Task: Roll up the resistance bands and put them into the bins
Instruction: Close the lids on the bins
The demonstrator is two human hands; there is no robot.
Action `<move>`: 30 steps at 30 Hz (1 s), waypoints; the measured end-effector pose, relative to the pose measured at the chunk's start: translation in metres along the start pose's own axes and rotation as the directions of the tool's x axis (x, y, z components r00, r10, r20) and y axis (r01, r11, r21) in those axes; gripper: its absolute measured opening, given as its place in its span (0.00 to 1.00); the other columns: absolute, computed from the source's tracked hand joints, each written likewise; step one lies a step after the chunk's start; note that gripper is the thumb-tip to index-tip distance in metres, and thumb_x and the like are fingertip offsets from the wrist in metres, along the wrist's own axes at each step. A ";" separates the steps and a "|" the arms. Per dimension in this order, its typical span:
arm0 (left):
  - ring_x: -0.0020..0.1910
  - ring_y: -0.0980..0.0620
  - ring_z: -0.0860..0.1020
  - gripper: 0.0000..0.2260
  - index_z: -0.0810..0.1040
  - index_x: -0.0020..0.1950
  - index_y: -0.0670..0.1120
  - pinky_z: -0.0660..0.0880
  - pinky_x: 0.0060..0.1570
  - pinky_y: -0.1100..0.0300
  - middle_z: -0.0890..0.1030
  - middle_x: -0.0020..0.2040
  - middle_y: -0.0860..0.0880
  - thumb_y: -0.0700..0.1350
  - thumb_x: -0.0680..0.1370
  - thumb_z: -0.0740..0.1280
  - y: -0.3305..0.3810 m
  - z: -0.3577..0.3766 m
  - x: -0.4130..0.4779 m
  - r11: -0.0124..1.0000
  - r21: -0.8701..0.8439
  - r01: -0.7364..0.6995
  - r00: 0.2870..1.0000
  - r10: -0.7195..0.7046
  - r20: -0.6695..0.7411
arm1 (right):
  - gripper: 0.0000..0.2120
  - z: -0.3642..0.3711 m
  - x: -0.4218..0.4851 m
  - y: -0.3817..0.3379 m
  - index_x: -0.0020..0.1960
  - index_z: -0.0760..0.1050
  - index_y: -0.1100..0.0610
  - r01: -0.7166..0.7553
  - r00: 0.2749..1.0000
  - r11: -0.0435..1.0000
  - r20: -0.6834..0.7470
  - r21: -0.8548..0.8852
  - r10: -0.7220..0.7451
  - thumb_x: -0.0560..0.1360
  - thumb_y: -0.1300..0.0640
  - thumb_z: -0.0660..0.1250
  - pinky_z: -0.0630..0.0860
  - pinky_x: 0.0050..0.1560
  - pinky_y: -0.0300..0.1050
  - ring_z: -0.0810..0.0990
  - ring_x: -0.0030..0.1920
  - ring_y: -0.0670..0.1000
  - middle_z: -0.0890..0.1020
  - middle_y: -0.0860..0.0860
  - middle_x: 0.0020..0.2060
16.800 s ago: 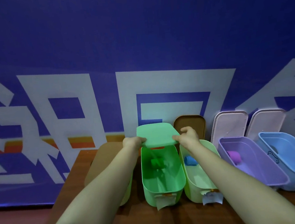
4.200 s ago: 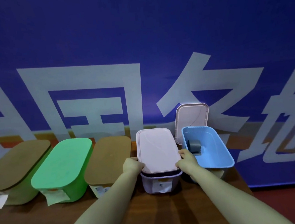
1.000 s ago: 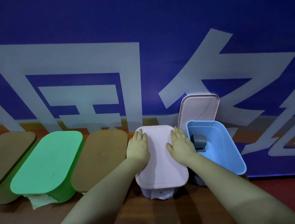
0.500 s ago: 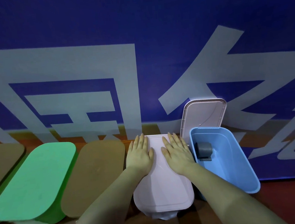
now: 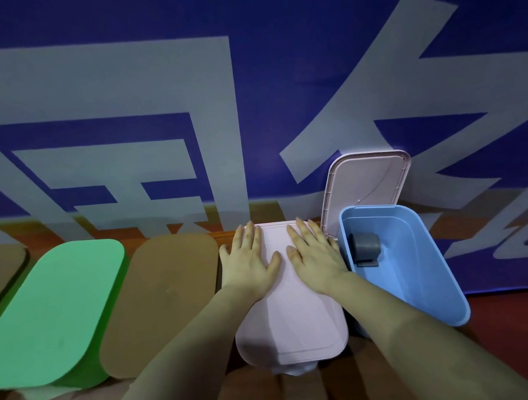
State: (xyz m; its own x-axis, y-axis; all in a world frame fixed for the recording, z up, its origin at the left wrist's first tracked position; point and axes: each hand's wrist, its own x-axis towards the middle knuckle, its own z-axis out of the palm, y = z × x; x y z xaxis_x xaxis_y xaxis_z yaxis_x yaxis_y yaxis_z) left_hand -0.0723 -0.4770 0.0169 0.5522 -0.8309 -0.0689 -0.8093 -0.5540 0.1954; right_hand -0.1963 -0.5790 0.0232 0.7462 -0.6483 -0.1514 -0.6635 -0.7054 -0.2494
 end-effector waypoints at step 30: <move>0.72 0.44 0.60 0.24 0.68 0.69 0.48 0.58 0.70 0.46 0.64 0.71 0.46 0.49 0.74 0.67 0.059 -0.086 0.022 0.996 -0.087 0.001 0.996 0.007 0.092 | 0.25 -0.100 -0.032 0.045 0.72 0.63 0.50 -0.396 0.918 0.899 0.043 0.187 0.395 0.77 0.52 0.62 0.46 0.74 0.58 0.48 0.77 0.53 0.50 0.54 0.77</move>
State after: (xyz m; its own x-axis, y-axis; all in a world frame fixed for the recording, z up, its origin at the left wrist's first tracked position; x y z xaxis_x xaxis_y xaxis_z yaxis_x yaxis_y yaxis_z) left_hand -0.0907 -0.5230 0.1105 0.5256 -0.8361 -0.1569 -0.7881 -0.5480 0.2802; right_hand -0.2551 -0.6188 0.1129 0.4248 -0.8615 -0.2782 -0.8817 -0.3240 -0.3430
